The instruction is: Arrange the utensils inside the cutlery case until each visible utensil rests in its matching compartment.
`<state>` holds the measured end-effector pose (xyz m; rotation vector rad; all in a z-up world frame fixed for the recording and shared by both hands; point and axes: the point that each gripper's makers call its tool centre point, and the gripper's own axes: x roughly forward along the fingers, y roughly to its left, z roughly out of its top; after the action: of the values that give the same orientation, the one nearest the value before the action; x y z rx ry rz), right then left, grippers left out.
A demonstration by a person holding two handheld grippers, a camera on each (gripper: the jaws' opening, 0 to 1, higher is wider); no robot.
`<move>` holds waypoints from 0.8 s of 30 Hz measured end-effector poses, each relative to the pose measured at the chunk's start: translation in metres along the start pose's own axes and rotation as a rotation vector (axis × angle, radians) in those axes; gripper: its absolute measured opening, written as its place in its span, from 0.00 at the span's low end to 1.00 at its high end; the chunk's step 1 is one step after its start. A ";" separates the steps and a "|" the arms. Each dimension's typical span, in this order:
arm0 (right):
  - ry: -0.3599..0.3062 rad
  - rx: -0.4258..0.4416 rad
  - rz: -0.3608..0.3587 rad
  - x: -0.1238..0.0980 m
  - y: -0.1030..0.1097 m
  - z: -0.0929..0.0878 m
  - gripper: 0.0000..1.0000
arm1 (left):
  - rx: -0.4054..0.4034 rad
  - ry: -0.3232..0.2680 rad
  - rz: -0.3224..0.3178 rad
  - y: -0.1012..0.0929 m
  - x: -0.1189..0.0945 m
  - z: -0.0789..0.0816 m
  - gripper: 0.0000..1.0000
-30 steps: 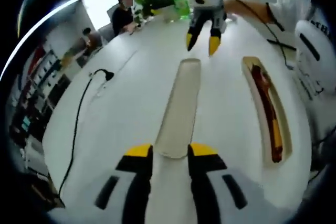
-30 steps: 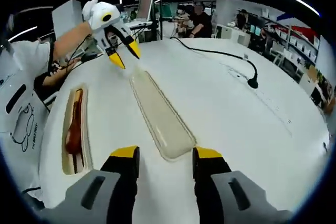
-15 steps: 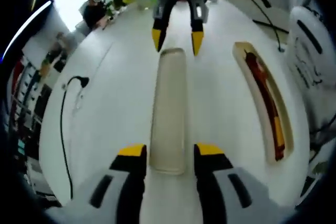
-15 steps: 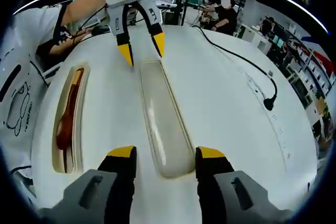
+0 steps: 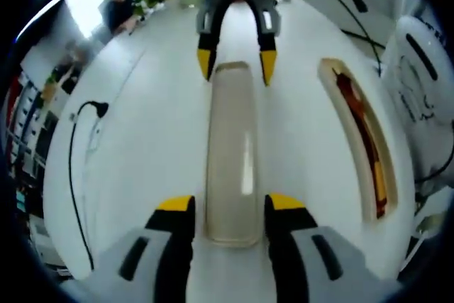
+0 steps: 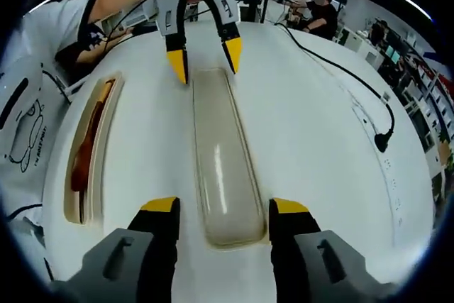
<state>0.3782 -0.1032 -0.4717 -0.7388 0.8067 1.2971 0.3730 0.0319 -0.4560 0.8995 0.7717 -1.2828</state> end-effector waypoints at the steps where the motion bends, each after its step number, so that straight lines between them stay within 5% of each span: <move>1: 0.013 -0.001 0.004 0.001 -0.001 0.000 0.53 | 0.004 0.009 -0.009 -0.001 0.001 0.000 0.41; 11: 0.110 -0.011 0.030 0.001 -0.001 -0.001 0.54 | 0.012 0.051 -0.033 -0.002 0.012 0.001 0.42; 24: 0.104 -0.015 0.029 0.002 0.000 -0.001 0.54 | 0.049 0.092 -0.007 0.005 0.015 0.002 0.46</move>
<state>0.3785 -0.1029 -0.4740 -0.8139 0.8949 1.3004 0.3799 0.0237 -0.4673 1.0016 0.8198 -1.2782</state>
